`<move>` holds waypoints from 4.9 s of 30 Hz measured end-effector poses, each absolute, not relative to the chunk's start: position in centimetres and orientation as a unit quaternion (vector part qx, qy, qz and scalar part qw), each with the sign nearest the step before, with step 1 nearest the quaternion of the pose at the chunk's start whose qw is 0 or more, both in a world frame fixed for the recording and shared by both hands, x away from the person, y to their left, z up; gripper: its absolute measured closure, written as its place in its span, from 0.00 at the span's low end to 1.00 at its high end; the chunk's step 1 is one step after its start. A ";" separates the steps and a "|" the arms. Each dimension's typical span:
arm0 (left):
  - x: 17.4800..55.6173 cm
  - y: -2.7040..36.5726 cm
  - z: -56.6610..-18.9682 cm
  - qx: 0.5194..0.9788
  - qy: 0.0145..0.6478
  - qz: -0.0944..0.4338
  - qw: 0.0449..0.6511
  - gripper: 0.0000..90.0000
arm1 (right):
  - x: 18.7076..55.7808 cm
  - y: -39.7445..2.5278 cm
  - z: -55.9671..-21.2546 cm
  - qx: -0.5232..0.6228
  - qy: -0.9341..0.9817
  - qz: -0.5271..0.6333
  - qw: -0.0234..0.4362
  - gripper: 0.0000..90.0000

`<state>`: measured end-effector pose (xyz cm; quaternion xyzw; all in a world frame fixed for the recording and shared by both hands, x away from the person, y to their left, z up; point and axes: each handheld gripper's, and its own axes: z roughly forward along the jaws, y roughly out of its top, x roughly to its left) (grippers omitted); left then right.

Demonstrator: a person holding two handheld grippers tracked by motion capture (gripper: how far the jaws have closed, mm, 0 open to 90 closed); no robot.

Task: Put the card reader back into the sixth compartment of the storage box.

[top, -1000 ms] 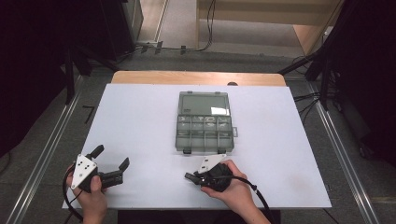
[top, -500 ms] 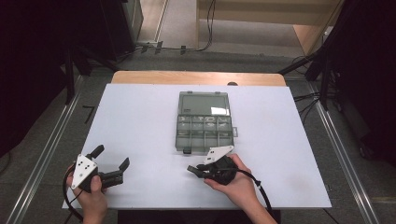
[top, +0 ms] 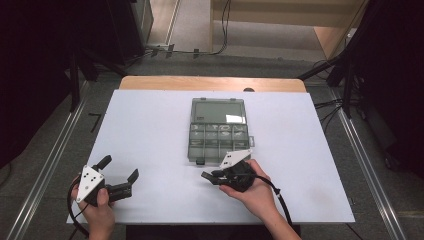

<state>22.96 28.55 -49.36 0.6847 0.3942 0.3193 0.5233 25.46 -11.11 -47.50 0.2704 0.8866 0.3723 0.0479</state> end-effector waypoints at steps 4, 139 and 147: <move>23.0 28.6 -49.4 0.685 0.394 0.319 0.523 0.00 | 25.7 -11.1 -47.4 0.272 0.886 0.372 0.047 0.79; 22.9 28.5 -49.4 0.685 0.393 0.319 0.525 0.00 | 27.2 -20.5 -44.2 0.357 0.804 0.458 0.128 0.00; 22.9 28.5 -49.4 0.685 0.393 0.319 0.524 0.00 | 26.1 -22.6 -44.4 0.370 0.793 0.464 0.139 0.00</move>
